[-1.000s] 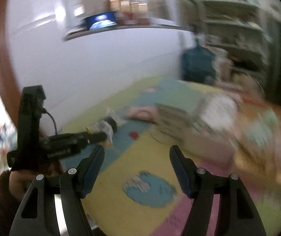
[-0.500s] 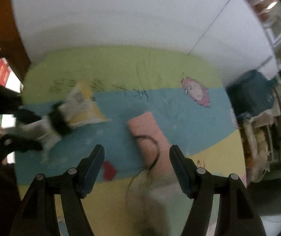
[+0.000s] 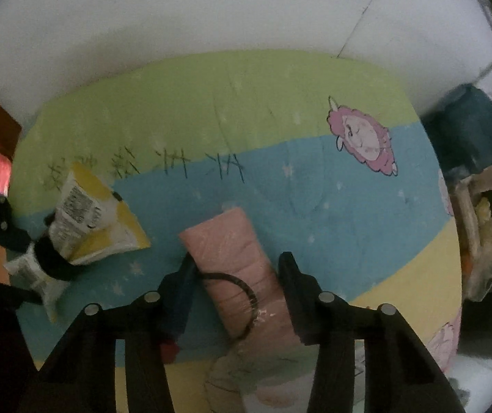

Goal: Organize soft objects
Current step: 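Grasp the pink pouch with black cord with the right gripper while the left holds the packet, then carry the snack packet and pink pouch in both grippers over the tray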

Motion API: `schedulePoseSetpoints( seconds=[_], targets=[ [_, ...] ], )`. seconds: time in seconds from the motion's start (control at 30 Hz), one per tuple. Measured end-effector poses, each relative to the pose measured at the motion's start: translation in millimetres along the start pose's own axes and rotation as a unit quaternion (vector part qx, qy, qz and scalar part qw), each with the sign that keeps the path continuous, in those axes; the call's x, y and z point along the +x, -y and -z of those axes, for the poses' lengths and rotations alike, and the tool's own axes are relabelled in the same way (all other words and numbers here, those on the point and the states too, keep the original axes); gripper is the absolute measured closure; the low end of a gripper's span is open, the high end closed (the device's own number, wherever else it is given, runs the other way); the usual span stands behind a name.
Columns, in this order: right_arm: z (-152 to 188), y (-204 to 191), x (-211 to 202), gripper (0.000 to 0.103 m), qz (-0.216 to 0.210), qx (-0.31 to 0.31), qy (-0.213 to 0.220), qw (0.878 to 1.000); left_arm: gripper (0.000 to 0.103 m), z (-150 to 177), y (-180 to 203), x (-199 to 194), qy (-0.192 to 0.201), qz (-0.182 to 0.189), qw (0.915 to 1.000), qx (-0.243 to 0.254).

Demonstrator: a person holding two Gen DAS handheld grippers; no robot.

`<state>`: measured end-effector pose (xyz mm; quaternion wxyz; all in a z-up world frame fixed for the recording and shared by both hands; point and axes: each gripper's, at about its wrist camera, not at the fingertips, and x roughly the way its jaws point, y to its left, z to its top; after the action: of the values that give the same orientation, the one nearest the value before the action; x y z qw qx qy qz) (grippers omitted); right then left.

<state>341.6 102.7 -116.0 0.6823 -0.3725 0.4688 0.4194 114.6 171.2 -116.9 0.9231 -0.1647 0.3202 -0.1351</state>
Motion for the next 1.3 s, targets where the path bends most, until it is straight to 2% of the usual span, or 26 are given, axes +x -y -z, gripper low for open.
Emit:
schedulePoseSetpoints(
  seconds=[0.23, 0.47, 0.73, 0.93, 0.97, 1.07, 1.1, 1.2, 1.3],
  targets=[
    [8.2, -12.1, -31.3, 0.056, -0.003, 0.074, 0.082, 0.994, 0.072, 1.7, 4.9, -8.4, 0.018, -0.025, 0.9995, -0.001],
    [28.8, -50.9, -74.5, 0.057, 0.002, 0.118, 0.157, 0.981, 0.073, 1.4, 11.7, -20.6, 0.037, -0.039, 0.9986, 0.004],
    [76.9, -92.3, -123.1, 0.057, 0.013, 0.159, 0.223, 0.962, 0.073, 3.1, 16.3, -21.8, 0.034, -0.031, 0.9989, 0.003],
    [127.6, -118.6, -135.4, 0.057, 0.016, 0.203, 0.246, 0.948, 0.072, 5.4, 13.0, -8.7, 0.016, -0.046, 0.9988, -0.003],
    [134.5, -120.6, -132.3, 0.057, 0.013, 0.213, 0.249, 0.945, 0.071, 5.3, 12.2, -5.1, 0.014, -0.05, 0.9986, -0.006],
    [155.8, -123.5, -123.5, 0.057, -0.013, 0.246, 0.258, 0.934, 0.052, 5.7, 8.8, -2.6, 0.016, -0.06, 0.9979, -0.02],
    [163.0, -123.9, -120.5, 0.057, -0.024, 0.258, 0.26, 0.93, 0.048, 5.3, 8.1, -3.2, 0.019, -0.056, 0.998, -0.023],
    [180.0, -122.4, -112.6, 0.057, -0.054, 0.29, 0.27, 0.916, 0.04, 3.5, 7.7, -5.5, 0.027, -0.049, 0.9978, -0.035],
    [190.7, -122.0, -109.9, 0.057, -0.068, 0.306, 0.28, 0.907, 0.038, -2.9, 6.9, -1.3, 0.027, -0.056, 0.9971, -0.044]
  ],
)
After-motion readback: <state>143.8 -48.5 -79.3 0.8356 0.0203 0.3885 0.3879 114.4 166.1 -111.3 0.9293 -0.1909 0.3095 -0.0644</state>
